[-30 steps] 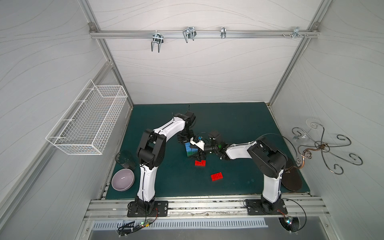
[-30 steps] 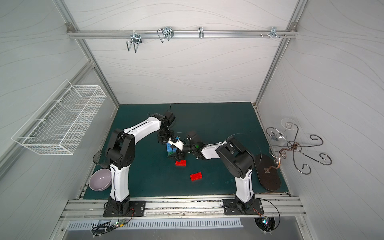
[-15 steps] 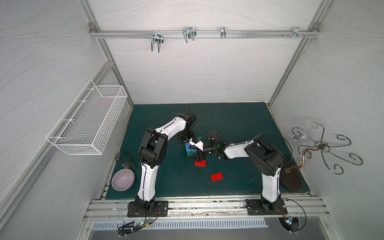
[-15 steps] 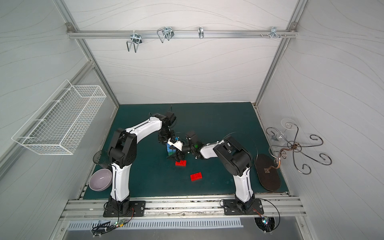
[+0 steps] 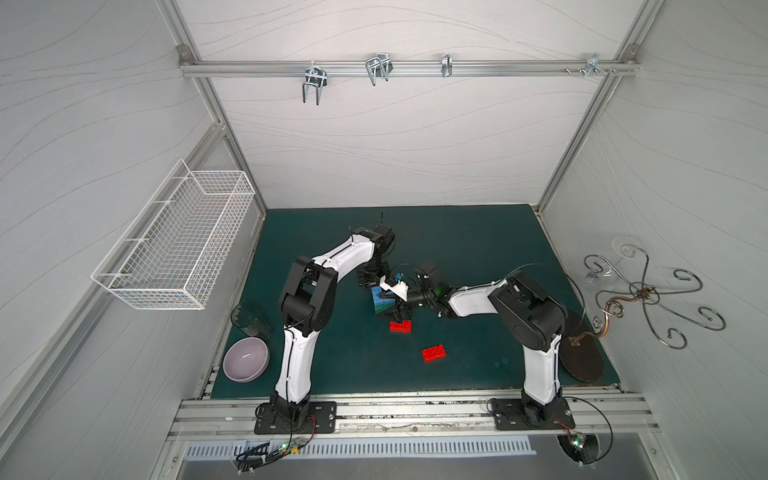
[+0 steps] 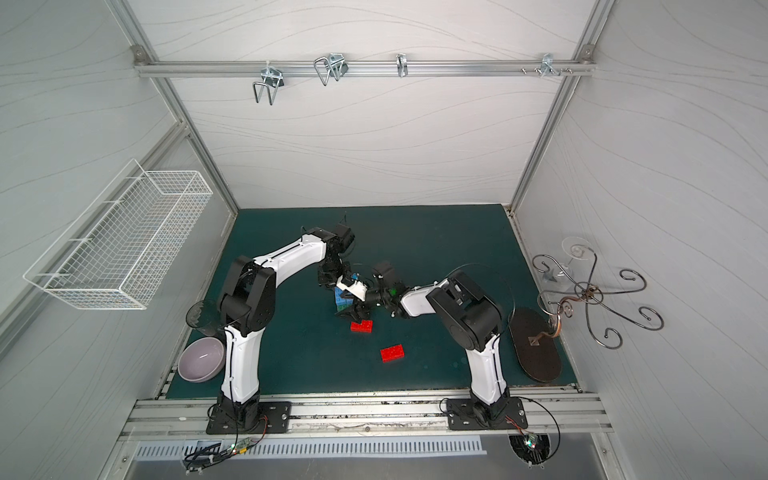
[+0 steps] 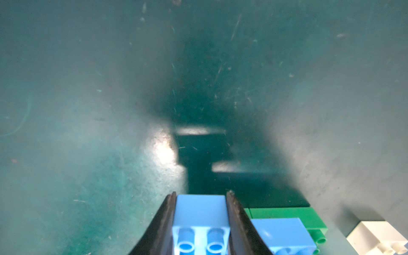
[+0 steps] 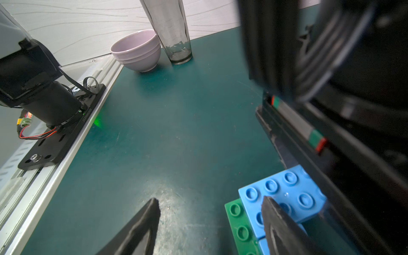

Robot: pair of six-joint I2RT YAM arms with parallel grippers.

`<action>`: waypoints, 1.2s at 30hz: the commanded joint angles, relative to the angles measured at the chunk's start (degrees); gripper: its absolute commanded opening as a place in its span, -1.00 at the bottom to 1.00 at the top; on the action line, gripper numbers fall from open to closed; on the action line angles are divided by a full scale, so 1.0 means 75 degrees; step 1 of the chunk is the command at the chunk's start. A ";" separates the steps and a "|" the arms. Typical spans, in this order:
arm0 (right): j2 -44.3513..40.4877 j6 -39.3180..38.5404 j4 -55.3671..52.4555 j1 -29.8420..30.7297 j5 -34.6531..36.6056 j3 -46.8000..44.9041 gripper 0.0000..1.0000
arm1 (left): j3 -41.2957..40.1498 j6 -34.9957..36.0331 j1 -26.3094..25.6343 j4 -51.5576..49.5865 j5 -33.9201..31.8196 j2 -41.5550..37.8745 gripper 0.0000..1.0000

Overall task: Assemble a small pinwheel with lego
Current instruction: Assemble the lego brick with the lego brick.

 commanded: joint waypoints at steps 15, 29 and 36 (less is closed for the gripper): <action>0.0476 -0.0079 -0.0692 0.0073 0.0340 -0.0381 0.45 | -0.0168 -0.0153 -0.0120 0.0110 -0.0082 -0.0053 -0.76; 0.0530 -0.0067 -0.0519 0.0080 0.0696 -0.0535 0.42 | -0.0233 -0.0136 -0.0133 0.0236 -0.0181 -0.0205 -0.76; 0.0301 -0.0071 -0.0348 0.0109 0.0479 -0.0792 0.41 | 0.0054 -0.0043 -0.0184 0.0008 -0.0341 -0.0262 -0.76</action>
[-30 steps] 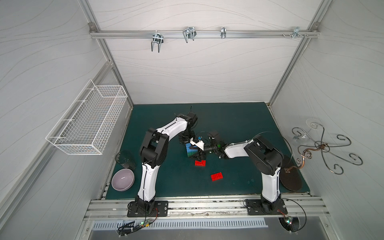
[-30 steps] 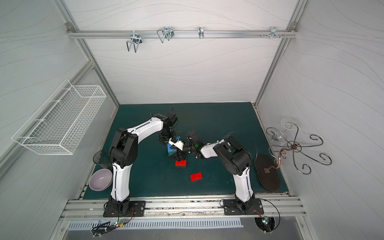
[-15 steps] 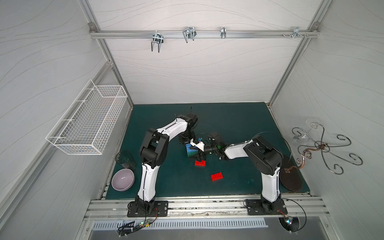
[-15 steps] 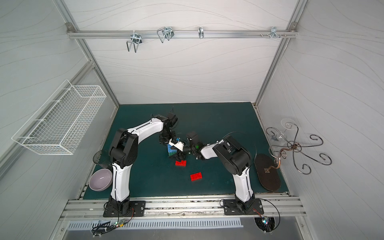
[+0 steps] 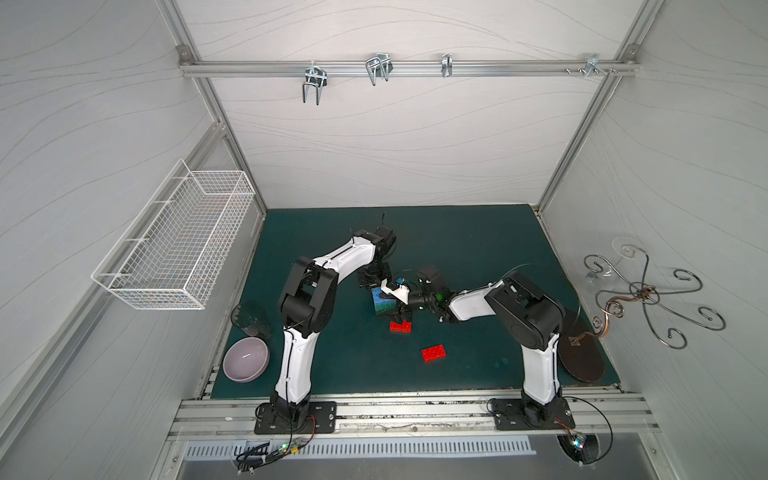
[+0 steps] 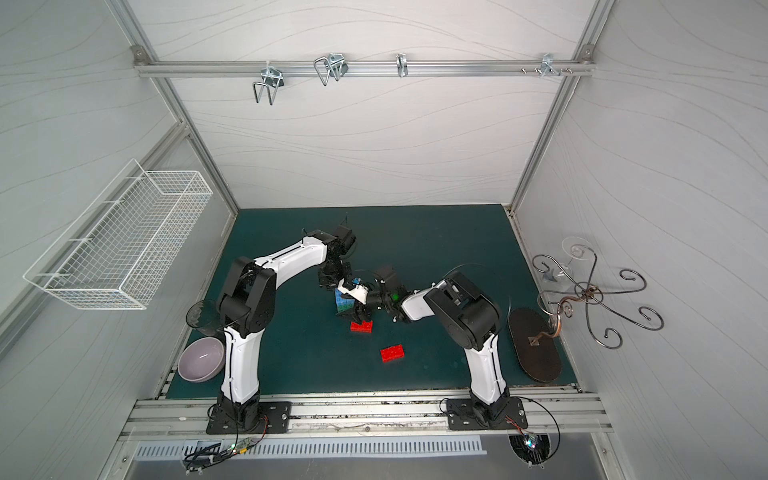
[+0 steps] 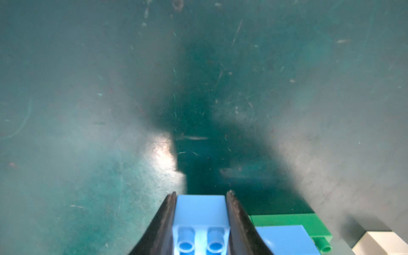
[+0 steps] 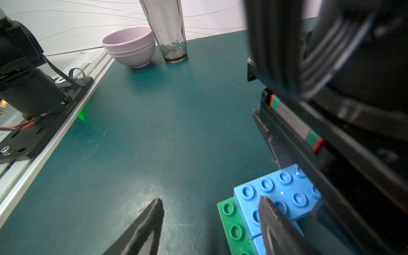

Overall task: Assemble a small pinwheel with lego
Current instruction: Assemble the lego brick with the lego brick.

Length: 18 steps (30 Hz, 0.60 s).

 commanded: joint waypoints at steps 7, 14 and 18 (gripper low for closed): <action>0.0425 0.0100 -0.1370 0.0061 0.0458 -0.0438 0.37 | 0.0324 0.0077 -0.0123 -0.0347 -0.0141 -0.0209 -0.74; 0.0492 0.0088 -0.1389 0.0055 0.0495 -0.0381 0.37 | 0.0403 0.0089 -0.0124 -0.0336 0.0064 -0.0225 -0.57; 0.0428 0.0078 -0.1492 0.0054 0.0488 -0.0322 0.37 | 0.0544 0.0133 -0.0124 -0.0388 0.0109 -0.0224 -0.33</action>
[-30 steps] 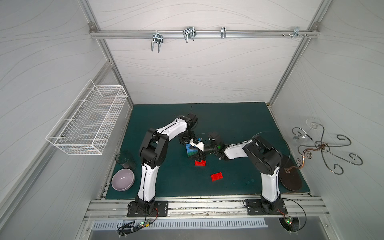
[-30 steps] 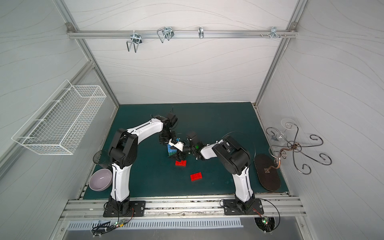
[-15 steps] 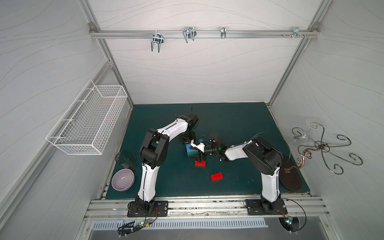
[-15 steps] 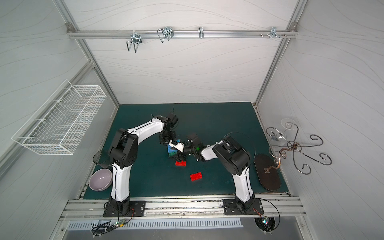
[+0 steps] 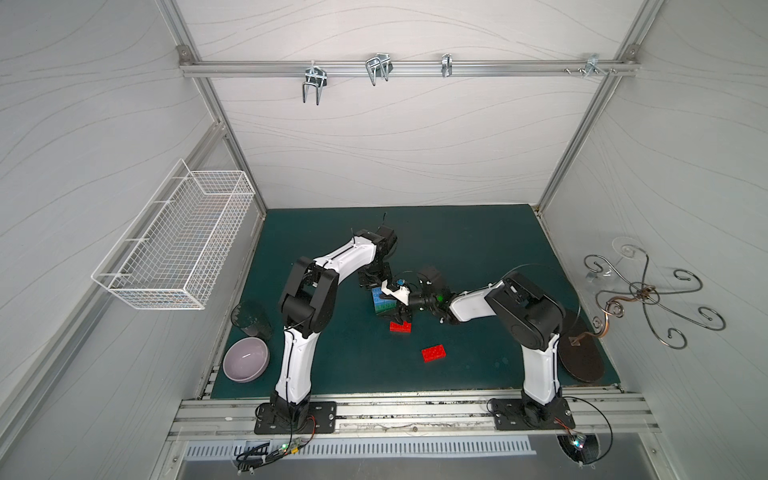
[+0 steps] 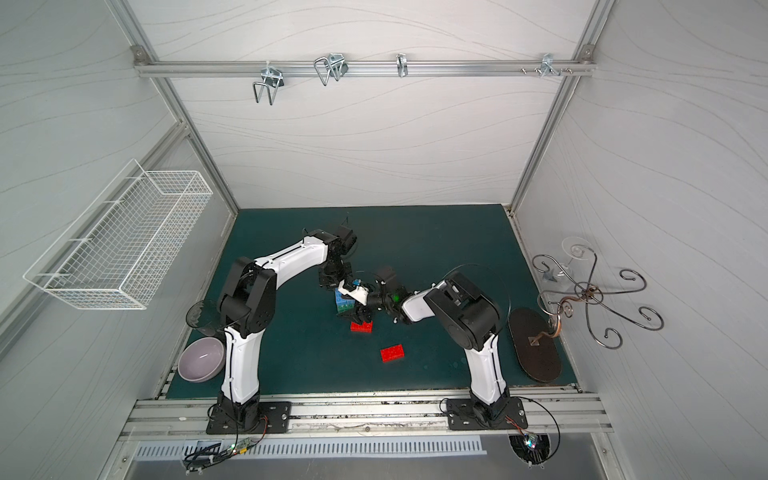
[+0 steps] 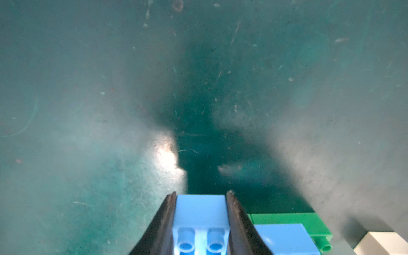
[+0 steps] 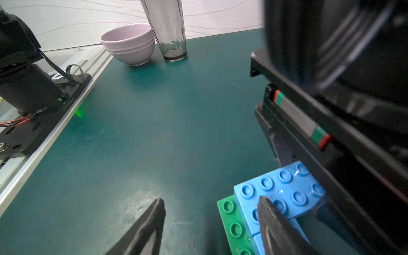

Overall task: Assemble a small pinwheel with lego
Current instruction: Assemble the lego brick with the lego brick, then pick up the lego brick from the center of the board.

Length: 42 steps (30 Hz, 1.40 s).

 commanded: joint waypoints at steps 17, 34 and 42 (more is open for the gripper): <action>-0.1606 0.1310 -0.1740 -0.0100 -0.0686 -0.0083 0.39 | 0.0310 0.0056 0.0723 -0.0152 0.0463 -0.1161 0.99; -0.4986 0.2961 -0.4522 -0.1128 0.0372 -0.2172 0.38 | -0.2674 0.3326 -0.0420 0.0980 0.3147 -0.4811 0.82; -0.6833 0.3374 -0.4882 -0.2310 0.1057 -0.2863 0.43 | -0.3110 0.7014 -0.1707 0.1100 0.2632 -0.4831 0.75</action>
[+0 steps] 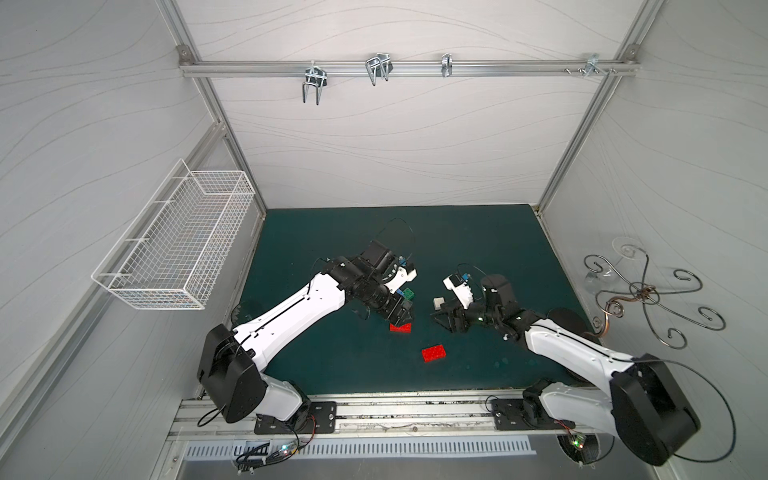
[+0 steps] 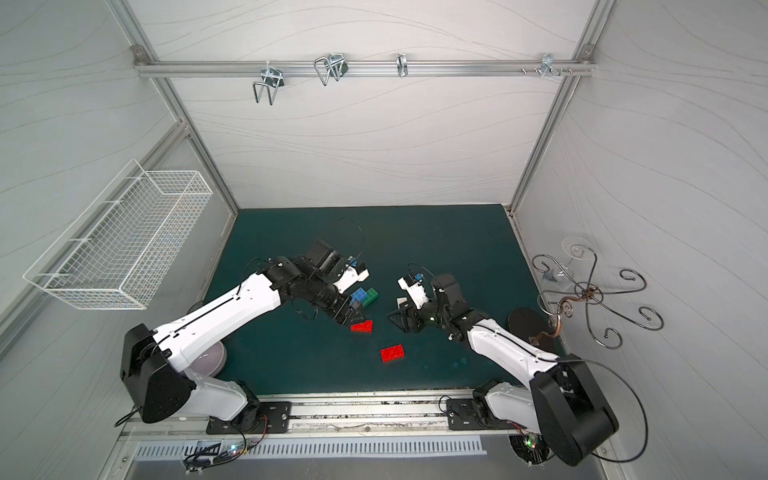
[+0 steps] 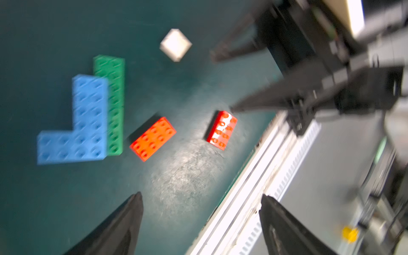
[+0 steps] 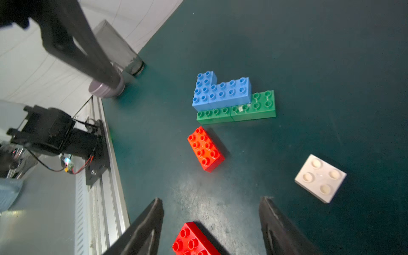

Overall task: Assemble a small pinwheel with lego
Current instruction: Pick up the lego brick from the center of the board.

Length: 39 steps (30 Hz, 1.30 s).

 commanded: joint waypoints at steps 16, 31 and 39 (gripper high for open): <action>-0.0145 0.1125 0.1325 -0.1617 -0.1401 -0.0325 0.36 | -0.0490 0.3407 -0.0987 0.1344 -0.1823 0.1893 0.40; -0.0367 0.1147 0.1893 -0.1623 -0.1643 -0.0680 0.36 | -0.0454 0.3886 -0.0974 0.2324 -0.2257 0.2723 0.46; -0.0384 0.1118 0.1880 -0.1626 -0.1679 -0.0631 0.35 | -0.0332 0.3453 -0.0825 0.2108 -0.2240 0.3074 0.37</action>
